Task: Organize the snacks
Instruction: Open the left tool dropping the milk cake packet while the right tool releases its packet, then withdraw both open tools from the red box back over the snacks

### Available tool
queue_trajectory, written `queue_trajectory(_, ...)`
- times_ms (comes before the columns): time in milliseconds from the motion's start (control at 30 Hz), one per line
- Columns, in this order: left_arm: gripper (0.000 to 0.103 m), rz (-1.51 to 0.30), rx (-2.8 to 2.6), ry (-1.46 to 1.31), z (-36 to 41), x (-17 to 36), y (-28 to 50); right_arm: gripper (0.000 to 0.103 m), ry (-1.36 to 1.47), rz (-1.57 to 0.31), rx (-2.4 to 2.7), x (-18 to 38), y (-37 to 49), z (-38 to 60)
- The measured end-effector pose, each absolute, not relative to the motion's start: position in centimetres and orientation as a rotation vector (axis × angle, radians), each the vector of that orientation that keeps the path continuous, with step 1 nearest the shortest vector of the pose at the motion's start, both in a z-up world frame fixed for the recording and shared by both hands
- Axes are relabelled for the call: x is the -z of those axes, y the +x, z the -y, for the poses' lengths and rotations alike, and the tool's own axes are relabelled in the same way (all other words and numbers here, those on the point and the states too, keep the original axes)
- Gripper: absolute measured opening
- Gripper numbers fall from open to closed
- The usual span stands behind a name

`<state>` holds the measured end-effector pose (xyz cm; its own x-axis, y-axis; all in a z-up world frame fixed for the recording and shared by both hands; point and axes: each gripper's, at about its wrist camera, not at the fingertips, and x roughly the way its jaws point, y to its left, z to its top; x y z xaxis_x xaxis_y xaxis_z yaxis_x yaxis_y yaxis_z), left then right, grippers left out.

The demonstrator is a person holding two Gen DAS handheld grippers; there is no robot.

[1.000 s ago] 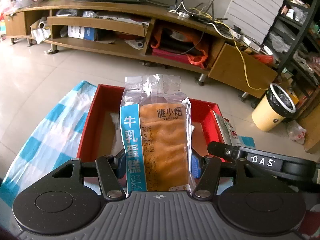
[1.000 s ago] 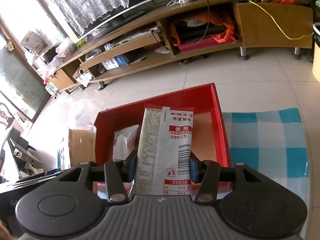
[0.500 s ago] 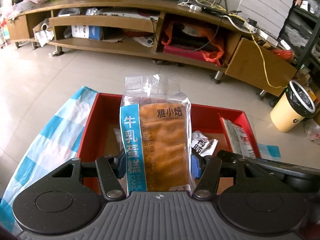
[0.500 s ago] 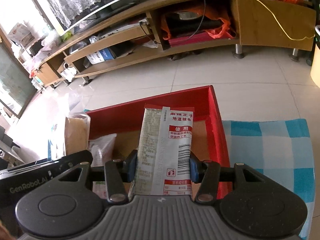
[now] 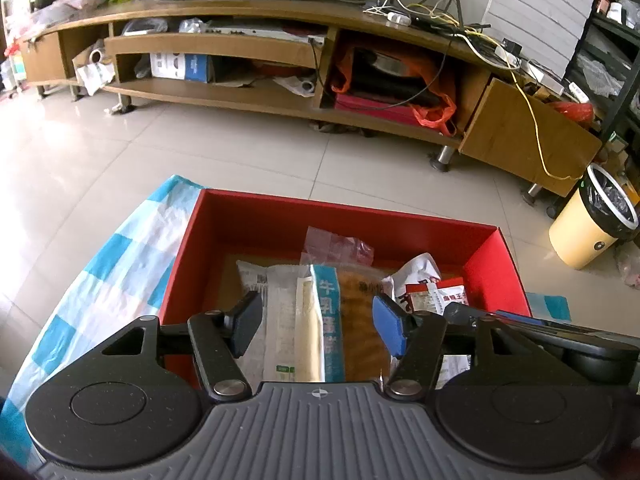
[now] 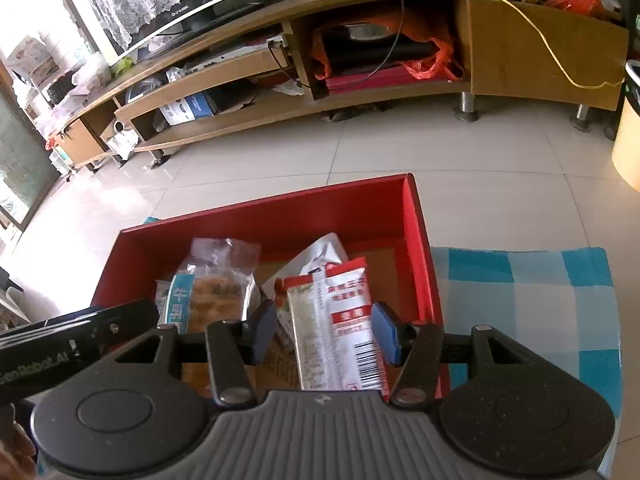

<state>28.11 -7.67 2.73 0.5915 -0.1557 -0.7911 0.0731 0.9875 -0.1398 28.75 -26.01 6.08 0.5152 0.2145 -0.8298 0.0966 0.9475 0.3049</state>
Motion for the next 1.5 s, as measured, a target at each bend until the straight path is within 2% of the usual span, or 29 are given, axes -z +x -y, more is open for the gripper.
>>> queue_trajectory(833,0.077,-0.906,0.136,-0.079,7.1,-4.1,24.1,0.055,0.285,-1.004,-0.069,-8.6,25.3,25.1)
queue_trajectory(1500,0.08,-0.899,0.149,-0.071,5.7,-4.8,19.0,0.061,0.203,-0.989,-0.128,-10.5,20.4,22.7)
